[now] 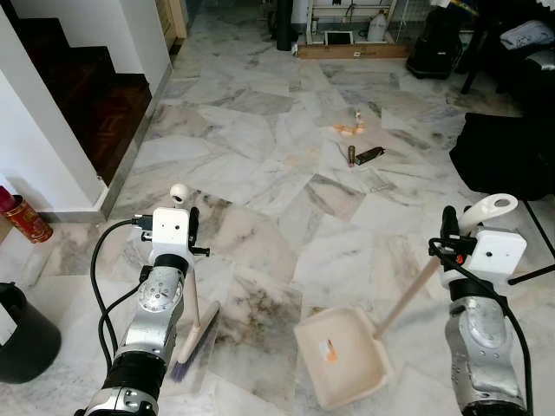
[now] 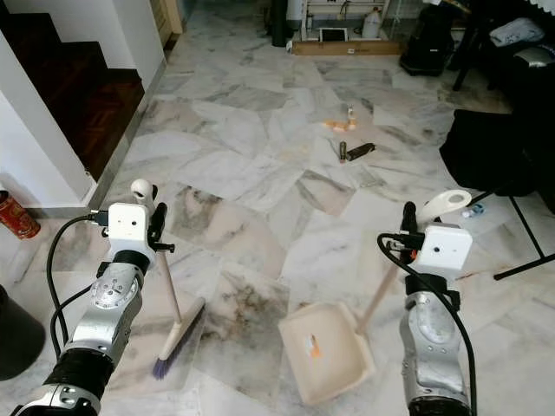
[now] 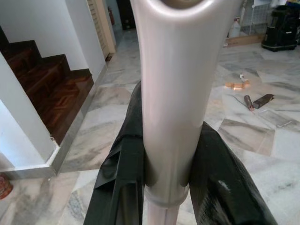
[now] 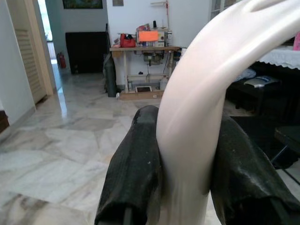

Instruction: Sweep floor

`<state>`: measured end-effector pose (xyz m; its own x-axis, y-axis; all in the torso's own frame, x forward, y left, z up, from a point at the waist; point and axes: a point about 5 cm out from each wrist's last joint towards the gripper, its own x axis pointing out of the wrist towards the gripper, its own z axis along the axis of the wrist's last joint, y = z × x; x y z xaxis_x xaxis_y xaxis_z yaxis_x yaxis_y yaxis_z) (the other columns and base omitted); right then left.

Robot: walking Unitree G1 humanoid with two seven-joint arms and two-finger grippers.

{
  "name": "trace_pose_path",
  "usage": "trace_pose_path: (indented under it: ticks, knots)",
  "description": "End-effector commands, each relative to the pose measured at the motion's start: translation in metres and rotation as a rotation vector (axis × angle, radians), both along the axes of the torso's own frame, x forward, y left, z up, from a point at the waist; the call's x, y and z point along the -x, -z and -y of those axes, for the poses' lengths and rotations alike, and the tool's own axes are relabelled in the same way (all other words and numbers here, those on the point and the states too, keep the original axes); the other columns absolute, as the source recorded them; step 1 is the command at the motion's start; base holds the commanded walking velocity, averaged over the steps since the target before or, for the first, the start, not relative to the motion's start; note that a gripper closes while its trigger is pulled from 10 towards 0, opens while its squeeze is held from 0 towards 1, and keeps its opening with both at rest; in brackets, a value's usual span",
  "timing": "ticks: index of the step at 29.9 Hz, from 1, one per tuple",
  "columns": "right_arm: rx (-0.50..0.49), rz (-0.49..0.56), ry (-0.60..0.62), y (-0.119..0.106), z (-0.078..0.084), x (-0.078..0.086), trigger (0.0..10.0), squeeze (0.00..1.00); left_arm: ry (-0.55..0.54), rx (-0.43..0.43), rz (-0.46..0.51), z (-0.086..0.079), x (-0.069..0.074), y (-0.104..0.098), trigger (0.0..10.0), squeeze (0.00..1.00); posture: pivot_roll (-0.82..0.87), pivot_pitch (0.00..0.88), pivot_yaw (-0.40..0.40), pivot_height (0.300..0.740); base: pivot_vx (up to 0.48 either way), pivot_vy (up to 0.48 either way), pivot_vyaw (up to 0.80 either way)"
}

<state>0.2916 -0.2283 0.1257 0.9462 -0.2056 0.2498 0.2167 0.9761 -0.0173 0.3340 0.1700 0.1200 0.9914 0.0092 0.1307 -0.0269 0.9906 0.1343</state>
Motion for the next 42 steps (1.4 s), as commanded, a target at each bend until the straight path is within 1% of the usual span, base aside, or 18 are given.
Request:
trace_pose_path:
  ticks: [1, 5, 11, 15, 22, 37, 41, 42]
  knots:
    - [0.001, 0.043, -0.002, -0.012, -0.003, -0.003, 10.0, 0.0, 0.007, -0.017, 0.04, 0.0, -0.003, -0.009, 10.0, 0.0, -0.07, 0.062, 0.033, 0.74, 0.0, 0.0, 0.0]
    - [-0.006, 0.055, -0.004, -0.018, -0.005, -0.005, 10.0, 0.0, 0.012, -0.013, 0.047, 0.001, -0.004, -0.011, 10.0, 0.0, -0.09, 0.063, 0.036, 0.74, 0.0, 0.0, 0.0]
    - [-0.013, 0.031, -0.002, -0.01, -0.012, -0.003, 10.0, 0.0, 0.025, -0.017, 0.035, 0.0, -0.002, -0.007, 10.0, 0.0, -0.08, 0.052, 0.05, 0.74, 0.0, 0.0, 0.0]
    - [-0.033, 0.031, 0.001, -0.01, -0.011, -0.002, 10.0, 0.0, 0.031, -0.021, 0.034, 0.0, -0.002, -0.008, 10.0, 0.0, -0.07, 0.049, 0.053, 0.74, 0.0, 0.0, 0.0]
    - [-0.036, 0.027, -0.002, -0.01, -0.012, -0.002, 10.0, 0.0, 0.043, -0.029, 0.044, 0.003, -0.003, -0.01, 10.0, 0.0, -0.07, 0.06, 0.052, 0.74, 0.0, 0.0, 0.0]
    - [-0.046, 0.026, 0.011, -0.013, -0.005, -0.003, 10.0, 0.0, 0.02, -0.03, 0.036, -0.001, -0.002, -0.009, 10.0, 0.0, -0.06, 0.083, 0.042, 0.74, 0.283, 0.0, 0.0]
    - [-0.026, 0.017, 0.035, -0.012, 0.004, -0.001, 10.0, 0.0, 0.016, -0.027, 0.039, -0.001, -0.002, -0.009, 10.0, 0.0, -0.06, 0.086, 0.04, 0.74, 0.283, 0.0, 0.0]
    - [-0.013, 0.013, 0.05, -0.011, 0.011, 0.0, 10.0, 0.0, 0.013, -0.026, 0.04, -0.002, -0.002, -0.009, 10.0, 0.0, -0.06, 0.085, 0.04, 0.74, 0.285, 0.0, 0.0]
